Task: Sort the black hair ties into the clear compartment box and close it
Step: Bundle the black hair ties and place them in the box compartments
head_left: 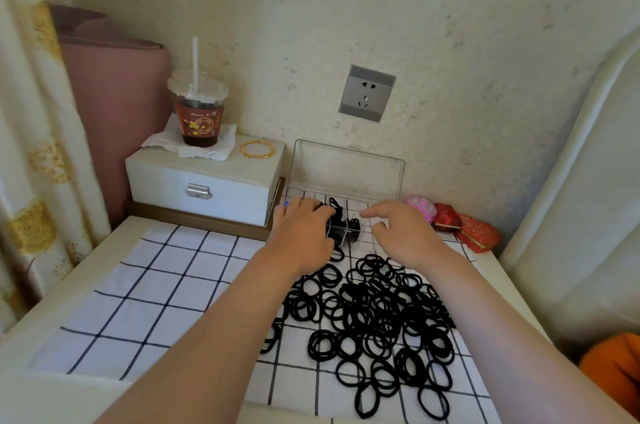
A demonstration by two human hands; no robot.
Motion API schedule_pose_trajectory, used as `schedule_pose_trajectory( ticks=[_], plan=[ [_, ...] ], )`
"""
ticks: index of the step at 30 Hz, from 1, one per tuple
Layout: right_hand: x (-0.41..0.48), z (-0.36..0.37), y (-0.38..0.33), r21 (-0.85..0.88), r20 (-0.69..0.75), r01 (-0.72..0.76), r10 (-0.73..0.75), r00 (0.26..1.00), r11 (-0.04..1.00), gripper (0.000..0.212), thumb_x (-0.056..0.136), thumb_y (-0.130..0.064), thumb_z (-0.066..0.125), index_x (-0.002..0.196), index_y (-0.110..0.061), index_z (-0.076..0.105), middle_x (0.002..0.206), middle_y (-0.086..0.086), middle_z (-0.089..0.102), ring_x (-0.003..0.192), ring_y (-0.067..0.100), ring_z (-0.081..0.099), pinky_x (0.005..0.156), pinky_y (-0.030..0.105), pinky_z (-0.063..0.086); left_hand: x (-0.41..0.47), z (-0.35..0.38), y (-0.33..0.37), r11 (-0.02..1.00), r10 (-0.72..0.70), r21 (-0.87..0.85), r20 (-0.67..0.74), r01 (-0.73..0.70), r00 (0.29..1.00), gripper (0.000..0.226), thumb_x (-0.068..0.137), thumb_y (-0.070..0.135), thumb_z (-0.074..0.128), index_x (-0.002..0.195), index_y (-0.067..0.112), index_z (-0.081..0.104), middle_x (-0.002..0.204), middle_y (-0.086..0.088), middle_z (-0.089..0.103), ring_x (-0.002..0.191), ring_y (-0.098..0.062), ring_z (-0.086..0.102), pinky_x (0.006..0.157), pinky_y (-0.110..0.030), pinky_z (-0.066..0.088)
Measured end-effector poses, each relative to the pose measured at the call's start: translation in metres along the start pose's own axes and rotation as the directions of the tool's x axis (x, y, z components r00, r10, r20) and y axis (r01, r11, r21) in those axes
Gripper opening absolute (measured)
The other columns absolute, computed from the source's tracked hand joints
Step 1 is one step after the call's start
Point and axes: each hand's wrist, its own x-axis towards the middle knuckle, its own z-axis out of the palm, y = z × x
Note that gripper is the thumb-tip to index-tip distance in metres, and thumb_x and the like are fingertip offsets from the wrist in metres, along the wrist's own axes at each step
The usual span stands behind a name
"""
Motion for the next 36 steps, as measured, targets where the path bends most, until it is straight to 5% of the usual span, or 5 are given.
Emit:
schedule_pose_trajectory(
  ticks=[6, 19, 25, 31, 36],
  plan=[
    [-0.044, 0.002, 0.016, 0.042, 0.079, 0.004, -0.008, 0.997, 0.999, 0.025, 0.093, -0.015, 0.061, 0.100, -0.033, 0.076, 0.093, -0.022, 0.068, 0.083, -0.011, 0.058, 0.081, 0.015, 0.047, -0.010, 0.003, 0.021, 0.965, 0.158, -0.210, -0.004, -0.155, 0.987, 0.022, 0.092, 0.021, 0.059, 0.111, 0.029, 0.067, 0.110, 0.007, 0.056, 0.108, -0.012, 0.053, 0.094, -0.033, 0.048],
    [-0.071, 0.004, 0.025, -0.296, 0.419, -0.040, 0.167, 0.893, 0.954, 0.088, 0.065, -0.043, 0.078, 0.143, -0.029, 0.039, 0.128, -0.006, 0.039, 0.114, 0.017, 0.050, 0.090, 0.034, 0.051, -0.029, 0.016, 0.033, 0.968, 0.243, -0.030, 0.362, -0.249, 0.900, 0.041, 0.087, 0.025, 0.065, 0.127, 0.035, 0.064, 0.113, 0.007, 0.051, 0.121, -0.013, 0.041, 0.100, -0.032, 0.043],
    [-0.061, 0.012, 0.020, -0.284, 0.359, 0.020, 0.086, 0.929, 0.959, 0.046, 0.082, -0.025, 0.067, 0.127, -0.030, 0.060, 0.125, -0.001, 0.055, 0.110, 0.021, 0.058, 0.090, 0.034, 0.051, -0.023, 0.019, 0.030, 0.975, 0.190, 0.050, 0.318, -0.217, 0.929, 0.027, 0.088, 0.037, 0.068, 0.114, 0.029, 0.070, 0.113, 0.006, 0.055, 0.110, -0.016, 0.054, 0.089, -0.033, 0.050],
    [-0.054, 0.013, 0.019, -0.326, 0.367, 0.069, 0.059, 0.928, 0.943, 0.047, 0.083, -0.028, 0.067, 0.129, -0.034, 0.063, 0.129, -0.007, 0.063, 0.117, 0.018, 0.058, 0.095, 0.035, 0.051, -0.019, 0.019, 0.023, 0.984, 0.176, -0.038, 0.203, -0.172, 0.963, 0.020, 0.091, 0.035, 0.062, 0.103, 0.021, 0.071, 0.116, 0.004, 0.052, 0.110, -0.013, 0.044, 0.097, -0.035, 0.046],
    [-0.050, 0.014, 0.024, -0.293, 0.290, 0.065, 0.024, 0.957, 0.954, 0.034, 0.085, -0.022, 0.065, 0.118, -0.028, 0.072, 0.122, -0.005, 0.066, 0.113, 0.019, 0.060, 0.092, 0.033, 0.052, -0.013, 0.003, 0.023, 0.957, 0.048, -0.291, 0.223, 0.019, 0.974, 0.031, 0.095, 0.030, 0.058, 0.070, 0.012, 0.061, 0.072, -0.006, 0.057, 0.064, -0.019, 0.054, 0.067, -0.031, 0.048]
  ],
)
